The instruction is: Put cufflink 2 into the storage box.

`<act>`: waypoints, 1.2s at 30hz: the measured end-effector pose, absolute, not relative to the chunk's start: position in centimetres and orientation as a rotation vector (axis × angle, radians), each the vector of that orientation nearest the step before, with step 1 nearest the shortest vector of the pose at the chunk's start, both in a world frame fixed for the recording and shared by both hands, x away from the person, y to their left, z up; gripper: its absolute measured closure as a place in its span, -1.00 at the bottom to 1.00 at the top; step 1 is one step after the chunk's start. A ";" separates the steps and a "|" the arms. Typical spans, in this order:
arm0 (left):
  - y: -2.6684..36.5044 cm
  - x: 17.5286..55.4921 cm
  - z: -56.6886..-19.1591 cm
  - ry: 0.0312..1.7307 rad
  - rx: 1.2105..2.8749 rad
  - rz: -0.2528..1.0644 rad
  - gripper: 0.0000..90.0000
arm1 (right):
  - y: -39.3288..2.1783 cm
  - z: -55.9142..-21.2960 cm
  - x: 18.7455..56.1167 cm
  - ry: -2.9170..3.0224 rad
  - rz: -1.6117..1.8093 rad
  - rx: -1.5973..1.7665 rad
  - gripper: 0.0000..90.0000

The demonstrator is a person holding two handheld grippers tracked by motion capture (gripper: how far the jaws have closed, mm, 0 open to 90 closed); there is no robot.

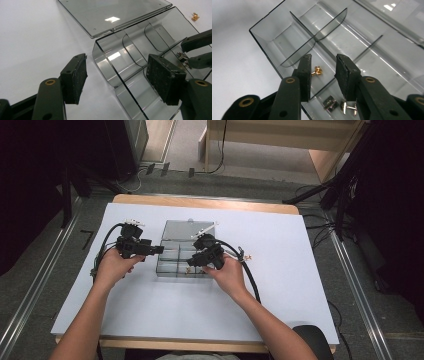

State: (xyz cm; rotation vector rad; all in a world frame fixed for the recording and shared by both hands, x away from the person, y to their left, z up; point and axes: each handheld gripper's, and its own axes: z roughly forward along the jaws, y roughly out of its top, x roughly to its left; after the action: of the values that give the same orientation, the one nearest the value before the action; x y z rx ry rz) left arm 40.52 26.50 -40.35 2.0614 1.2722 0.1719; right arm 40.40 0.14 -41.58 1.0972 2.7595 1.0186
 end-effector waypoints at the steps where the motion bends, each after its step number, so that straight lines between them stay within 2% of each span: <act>1: 26.5 40.5 -40.3 1.271 2.062 0.172 -0.25 | 0.0 -41.5 40.4 2.759 1.018 1.103 0.48; 20: 26.5 40.8 -40.2 1.269 2.063 0.173 -0.25 | -3.7 -40.1 40.9 2.680 1.083 1.171 0.37; 23: 26.5 40.8 -40.2 1.270 2.060 0.172 -0.25 | -4.4 -40.1 41.0 2.669 1.106 1.178 0.31; 26: 26.5 40.9 -40.2 1.270 2.062 0.171 -0.25 | -5.0 -40.2 41.2 2.678 1.131 1.192 0.16; 36: 26.6 41.1 -40.2 1.270 2.056 0.169 -0.25 | -6.9 -40.1 41.3 2.635 1.125 1.224 0.07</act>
State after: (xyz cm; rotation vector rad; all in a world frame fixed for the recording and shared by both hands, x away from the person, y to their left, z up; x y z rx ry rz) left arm 41.06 26.55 -40.16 2.0560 1.2701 0.1689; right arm 41.30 -6.88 -40.09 1.2238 2.6349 1.1255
